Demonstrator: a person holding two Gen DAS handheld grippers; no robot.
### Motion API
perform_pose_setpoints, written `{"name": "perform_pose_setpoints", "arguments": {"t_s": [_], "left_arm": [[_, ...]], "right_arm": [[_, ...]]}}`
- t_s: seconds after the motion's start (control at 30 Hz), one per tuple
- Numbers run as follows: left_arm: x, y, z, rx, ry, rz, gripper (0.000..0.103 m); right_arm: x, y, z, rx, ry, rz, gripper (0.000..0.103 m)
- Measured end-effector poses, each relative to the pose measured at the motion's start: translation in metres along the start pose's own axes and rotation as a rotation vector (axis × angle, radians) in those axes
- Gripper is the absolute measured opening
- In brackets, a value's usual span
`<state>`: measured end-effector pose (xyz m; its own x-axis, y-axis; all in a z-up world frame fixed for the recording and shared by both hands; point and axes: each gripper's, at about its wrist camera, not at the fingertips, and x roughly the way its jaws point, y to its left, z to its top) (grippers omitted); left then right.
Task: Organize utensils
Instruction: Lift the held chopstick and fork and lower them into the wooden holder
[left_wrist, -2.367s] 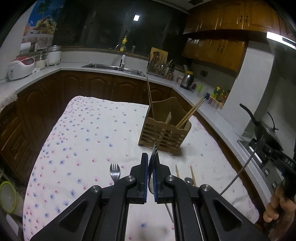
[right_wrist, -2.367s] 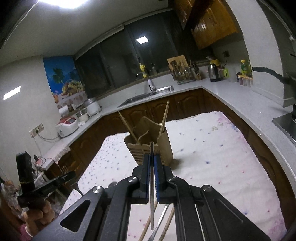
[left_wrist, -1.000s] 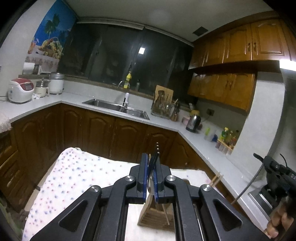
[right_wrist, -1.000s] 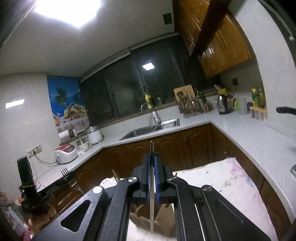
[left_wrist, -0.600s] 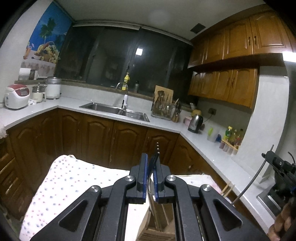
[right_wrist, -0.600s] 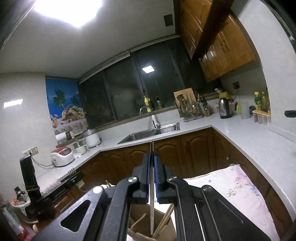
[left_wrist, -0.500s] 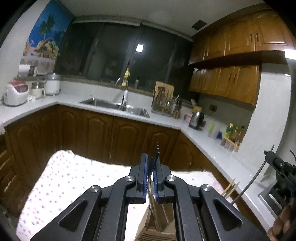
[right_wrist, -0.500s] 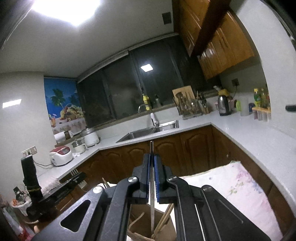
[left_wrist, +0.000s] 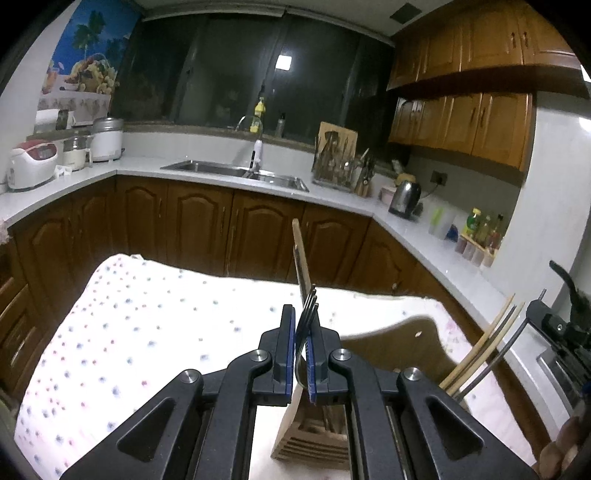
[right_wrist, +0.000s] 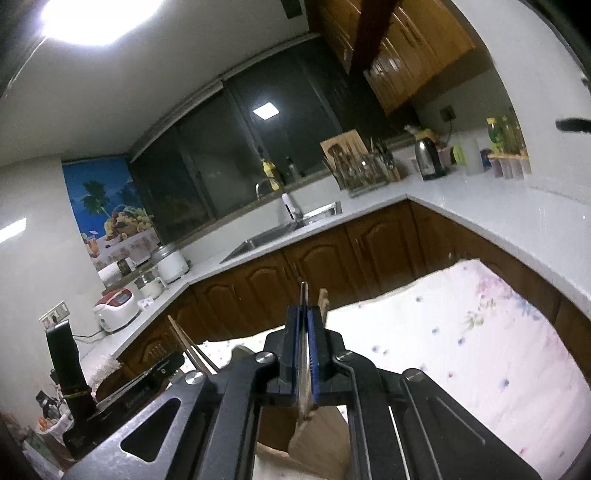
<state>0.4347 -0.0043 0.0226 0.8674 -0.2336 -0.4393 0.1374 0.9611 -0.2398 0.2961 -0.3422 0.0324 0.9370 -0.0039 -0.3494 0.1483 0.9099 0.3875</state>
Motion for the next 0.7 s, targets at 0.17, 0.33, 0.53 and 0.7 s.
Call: {"name": "perform_pose_setpoints", "arguments": {"t_s": [0.17, 0.33, 0.53, 0.7], "left_arm": [[0.001, -0.006, 0.001, 0.013, 0.019, -0.001, 0.004], [0.003, -0.010, 0.001, 0.021, 0.037, -0.007, 0.004], [0.005, -0.011, -0.003, 0.023, 0.049, -0.010, 0.004], [0.005, -0.015, -0.004, 0.033, 0.060, -0.004, 0.004]], "right_arm": [[0.009, -0.003, -0.006, 0.004, 0.036, 0.001, 0.005], [0.014, -0.005, -0.006, 0.006, 0.049, 0.000, 0.005], [0.022, -0.011, -0.007, 0.017, 0.079, -0.003, 0.005], [0.021, -0.012, -0.008, 0.017, 0.086, -0.002, 0.005]]}}
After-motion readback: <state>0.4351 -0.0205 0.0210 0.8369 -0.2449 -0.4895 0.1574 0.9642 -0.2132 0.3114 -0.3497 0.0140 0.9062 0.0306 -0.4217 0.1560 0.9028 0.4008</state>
